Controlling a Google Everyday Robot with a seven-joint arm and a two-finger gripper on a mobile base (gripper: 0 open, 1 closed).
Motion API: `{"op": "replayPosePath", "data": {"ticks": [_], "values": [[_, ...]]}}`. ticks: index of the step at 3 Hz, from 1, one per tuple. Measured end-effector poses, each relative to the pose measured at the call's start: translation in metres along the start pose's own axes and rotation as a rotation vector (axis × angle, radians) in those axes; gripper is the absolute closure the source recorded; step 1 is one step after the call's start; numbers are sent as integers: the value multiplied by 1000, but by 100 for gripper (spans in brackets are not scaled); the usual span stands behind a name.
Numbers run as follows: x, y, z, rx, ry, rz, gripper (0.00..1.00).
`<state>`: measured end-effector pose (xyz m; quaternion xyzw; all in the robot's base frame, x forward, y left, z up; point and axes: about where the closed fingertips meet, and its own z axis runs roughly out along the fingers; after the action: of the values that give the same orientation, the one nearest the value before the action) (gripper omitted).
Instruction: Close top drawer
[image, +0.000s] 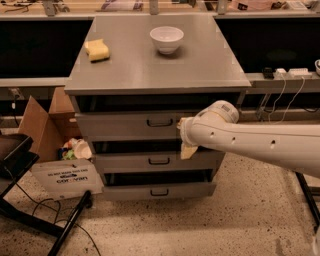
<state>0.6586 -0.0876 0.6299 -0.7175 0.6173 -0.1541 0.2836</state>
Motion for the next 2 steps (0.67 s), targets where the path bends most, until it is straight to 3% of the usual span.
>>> {"op": "replayPosePath", "data": {"ticks": [1, 2], "values": [[-1, 4, -3, 0, 0, 0, 38], [-1, 21, -35, -47, 34, -36, 61]]}}
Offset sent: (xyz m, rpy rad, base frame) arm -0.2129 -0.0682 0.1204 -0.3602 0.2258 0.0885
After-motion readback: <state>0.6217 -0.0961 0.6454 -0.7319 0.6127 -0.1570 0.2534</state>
